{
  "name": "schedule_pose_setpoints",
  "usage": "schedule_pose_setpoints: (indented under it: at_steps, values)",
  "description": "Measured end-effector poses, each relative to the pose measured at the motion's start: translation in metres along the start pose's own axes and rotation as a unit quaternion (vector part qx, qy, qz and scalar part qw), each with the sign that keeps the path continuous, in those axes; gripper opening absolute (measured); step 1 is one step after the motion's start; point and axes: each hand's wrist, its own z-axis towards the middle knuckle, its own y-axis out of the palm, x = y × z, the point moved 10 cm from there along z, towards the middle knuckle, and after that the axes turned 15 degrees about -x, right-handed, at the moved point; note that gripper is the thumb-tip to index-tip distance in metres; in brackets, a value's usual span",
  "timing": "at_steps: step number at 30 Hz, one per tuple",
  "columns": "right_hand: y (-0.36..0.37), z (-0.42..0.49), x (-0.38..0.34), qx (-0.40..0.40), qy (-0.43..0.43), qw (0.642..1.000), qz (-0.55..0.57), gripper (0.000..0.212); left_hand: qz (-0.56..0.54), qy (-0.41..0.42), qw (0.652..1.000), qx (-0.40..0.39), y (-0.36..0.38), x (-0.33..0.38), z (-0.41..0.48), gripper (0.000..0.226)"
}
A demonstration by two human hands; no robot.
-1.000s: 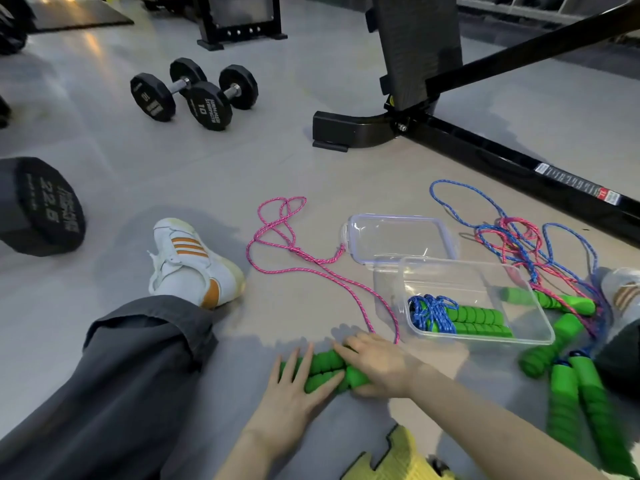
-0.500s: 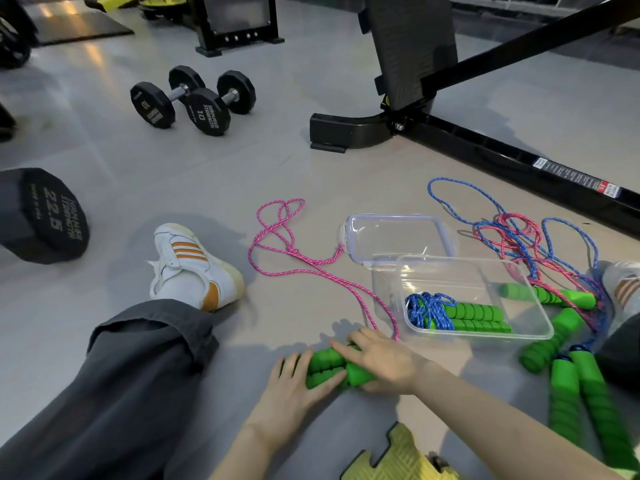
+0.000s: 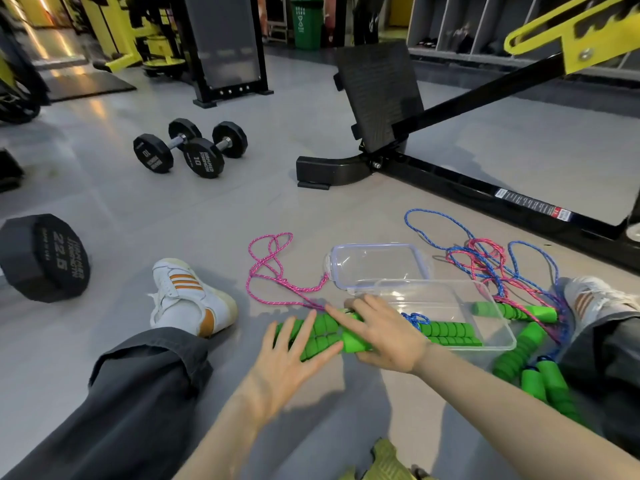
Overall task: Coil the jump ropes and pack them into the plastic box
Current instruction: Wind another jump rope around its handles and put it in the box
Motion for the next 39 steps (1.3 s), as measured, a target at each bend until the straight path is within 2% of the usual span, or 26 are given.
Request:
schedule_pose_setpoints:
  at_steps: [1,4,8,10,12,13,14,15,17,18,19,20,22,25,27,29,30,32,36,39]
  values:
    - [-0.009,-0.001,0.003,0.017,0.006,1.0,-0.005,0.089,0.009,0.001,1.0,0.018,-0.01,-0.004,0.003,0.089]
    - [-0.028,-0.005,0.008,0.043,0.026,0.999,0.006,0.094,0.043,0.004,0.997,0.07,-0.038,-0.015,0.004,0.08]
    - [-0.049,-0.019,0.03,0.078,0.114,0.979,0.152,0.106,0.074,-0.001,0.988,0.136,-0.073,-0.032,0.002,0.06]
    - [-0.059,-0.028,0.045,0.114,0.162,0.942,0.27,0.111,0.081,-0.005,0.988,0.132,-0.082,-0.042,0.004,0.055]
    - [-0.059,-0.031,0.057,0.141,0.186,0.884,0.406,0.111,0.087,-0.016,0.987,0.131,-0.094,-0.053,0.003,0.057]
    - [-0.055,-0.03,0.06,0.137,0.189,0.858,0.458,0.105,0.089,-0.021,0.986,0.138,-0.099,-0.059,0.002,0.058]
    - [-0.055,-0.027,0.06,0.126,0.187,0.85,0.477,0.093,0.091,-0.025,0.985,0.147,-0.103,-0.064,0.001,0.058]
    - [-0.058,-0.024,0.06,0.111,0.189,0.859,0.463,0.074,0.095,-0.025,0.983,0.155,-0.107,-0.067,0.0,0.058]
    - [-0.072,-0.017,0.067,0.06,0.217,0.92,0.32,0.035,0.104,-0.02,0.98,0.165,-0.114,-0.074,-0.003,0.055]
    - [-0.081,-0.014,0.074,0.03,0.241,0.945,0.218,0.027,0.109,-0.018,0.98,0.166,-0.116,-0.077,-0.006,0.055]
    - [-0.09,-0.012,0.082,0.011,0.265,0.956,0.129,0.028,0.113,-0.018,0.98,0.164,-0.119,-0.081,-0.009,0.055]
    - [-0.101,-0.012,0.091,0.004,0.284,0.957,0.066,0.031,0.115,-0.02,0.98,0.163,-0.121,-0.085,-0.013,0.055]
    - [-0.132,-0.015,0.105,0.042,0.303,0.952,0.0,0.026,0.124,-0.026,0.979,0.162,-0.122,-0.094,-0.023,0.055]
    - [-0.174,-0.028,0.134,0.12,0.347,0.93,0.03,0.016,0.132,-0.031,0.978,0.16,-0.117,-0.102,-0.031,0.054]
    - [-0.194,-0.04,0.156,0.168,0.371,0.905,0.127,0.02,0.13,-0.04,0.977,0.163,-0.116,-0.104,-0.03,0.053]
    - [-0.217,-0.051,0.168,0.227,0.351,0.876,0.24,0.023,0.125,-0.055,0.975,0.172,-0.124,-0.103,-0.025,0.052]
    - [-0.233,-0.055,0.168,0.25,0.333,0.87,0.261,0.022,0.122,-0.064,0.973,0.186,-0.13,-0.102,-0.022,0.05]
    - [-0.275,-0.061,0.164,0.283,0.301,0.882,0.226,0.02,0.11,-0.074,0.967,0.219,-0.146,-0.1,-0.011,0.048]
    - [-0.362,-0.074,0.151,0.295,0.251,0.921,0.042,0.021,0.092,-0.109,0.963,0.229,-0.166,-0.106,0.019,0.062]
    - [-0.419,-0.097,0.155,0.304,0.278,0.91,-0.054,0.023,0.1,-0.121,0.961,0.23,-0.17,-0.108,0.032,0.068]
